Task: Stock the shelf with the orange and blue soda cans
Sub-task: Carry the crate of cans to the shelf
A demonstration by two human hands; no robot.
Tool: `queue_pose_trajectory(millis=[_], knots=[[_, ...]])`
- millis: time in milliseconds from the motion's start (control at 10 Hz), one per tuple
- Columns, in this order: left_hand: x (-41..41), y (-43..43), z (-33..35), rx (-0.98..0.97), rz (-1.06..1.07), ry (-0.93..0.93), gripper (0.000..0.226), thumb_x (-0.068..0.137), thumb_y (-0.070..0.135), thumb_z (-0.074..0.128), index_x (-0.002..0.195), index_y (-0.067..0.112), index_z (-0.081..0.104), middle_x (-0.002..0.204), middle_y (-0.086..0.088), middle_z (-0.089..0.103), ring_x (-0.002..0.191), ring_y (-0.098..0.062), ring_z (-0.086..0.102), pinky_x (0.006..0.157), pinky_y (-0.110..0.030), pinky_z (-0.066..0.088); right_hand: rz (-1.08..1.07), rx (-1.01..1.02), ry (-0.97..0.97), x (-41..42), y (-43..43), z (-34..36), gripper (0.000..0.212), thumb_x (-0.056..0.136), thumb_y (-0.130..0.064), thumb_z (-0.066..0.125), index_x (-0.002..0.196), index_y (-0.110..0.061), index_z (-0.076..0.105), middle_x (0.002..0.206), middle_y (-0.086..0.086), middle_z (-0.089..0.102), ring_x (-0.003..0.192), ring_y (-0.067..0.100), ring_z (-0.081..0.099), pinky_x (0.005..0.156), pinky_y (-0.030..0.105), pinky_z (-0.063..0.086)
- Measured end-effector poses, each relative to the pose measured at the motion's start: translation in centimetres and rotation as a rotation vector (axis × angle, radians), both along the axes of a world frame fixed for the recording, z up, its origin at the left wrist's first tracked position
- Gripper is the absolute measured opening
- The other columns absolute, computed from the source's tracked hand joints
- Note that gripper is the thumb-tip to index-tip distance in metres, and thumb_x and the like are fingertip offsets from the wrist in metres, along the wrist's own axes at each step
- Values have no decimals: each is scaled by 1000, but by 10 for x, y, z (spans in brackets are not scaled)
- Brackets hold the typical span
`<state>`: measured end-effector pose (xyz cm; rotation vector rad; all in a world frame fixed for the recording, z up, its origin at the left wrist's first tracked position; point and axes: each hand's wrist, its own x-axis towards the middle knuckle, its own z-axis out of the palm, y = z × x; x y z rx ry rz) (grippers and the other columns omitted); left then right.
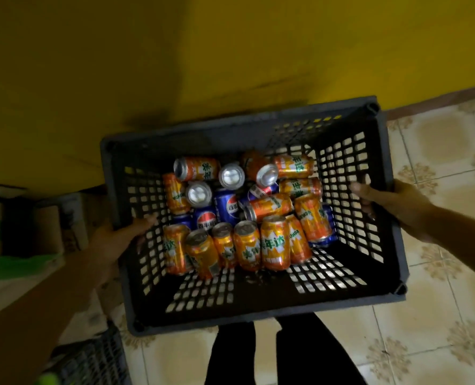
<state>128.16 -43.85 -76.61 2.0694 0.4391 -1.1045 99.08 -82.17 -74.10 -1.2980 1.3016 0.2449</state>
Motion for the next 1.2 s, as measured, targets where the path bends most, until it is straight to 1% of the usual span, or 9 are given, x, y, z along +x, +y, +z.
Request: queue_pose_trajectory(millis=[200,300,400,500,700,900,1000,1100,1200], knots=[[-58,-6,189,-3,40,-31,38,68,32,82,97,11,67,102,-10,68,93,-30,65,81,-39,51,-115,-65,-34,-60,43,159,74,50,-56,84,103,-10,62,95,13,70,89,34,66,78,40,53],[-75,6,237,29,-8,-65,77,53,46,88,113,4,64,115,-13,67,102,-31,64,86,-43,54,-192,-65,-16,-84,71,223,74,60,-48,78,117,-5,59,113,20,65,105,36,62,90,44,51],[-97,7,262,31,-41,-58,73,57,45,86,114,7,61,115,-9,65,100,-27,63,90,-43,53,-203,-58,29,-114,92,246,67,58,-50,78,107,-7,61,113,20,65,104,36,63,90,44,52],[-105,4,264,50,-127,-36,66,66,40,83,116,7,57,114,-2,61,94,-22,61,84,-36,51,-245,-23,92,-145,114,249,78,36,-61,84,94,-15,59,101,13,69,85,29,66,73,37,54],[-110,-35,268,-46,-329,-65,35,79,29,75,109,16,61,102,-2,65,86,-16,59,81,-33,48,-386,23,53,-198,143,254,115,12,-69,84,107,-9,59,87,6,67,76,23,65,65,30,51],[-132,-102,285,-107,-475,-160,23,79,27,76,91,15,61,82,-1,61,73,-14,57,62,-23,46,-569,-75,-54,-247,138,280,84,50,-50,85,117,-10,56,99,4,67,86,22,65,94,48,50],[-158,-141,291,-140,-556,-154,30,78,27,77,99,11,62,98,-6,63,89,-18,57,76,-30,46,-661,-124,-41,-281,125,277,114,25,-63,87,122,-13,56,107,6,67,94,27,65,91,45,51],[-187,-188,289,-147,-630,-143,28,79,27,75,99,13,61,105,-6,62,94,-18,57,84,-32,46,-738,-121,-47,-315,101,273,88,50,-46,84,125,-11,54,116,11,65,97,29,64,90,44,51],[-220,-245,289,-141,-702,-156,28,78,31,76,97,14,62,104,-5,62,95,-20,57,85,-34,47,-772,-115,-23,-354,60,265,102,38,-57,88,123,-12,56,112,11,67,96,29,66,89,46,53]])
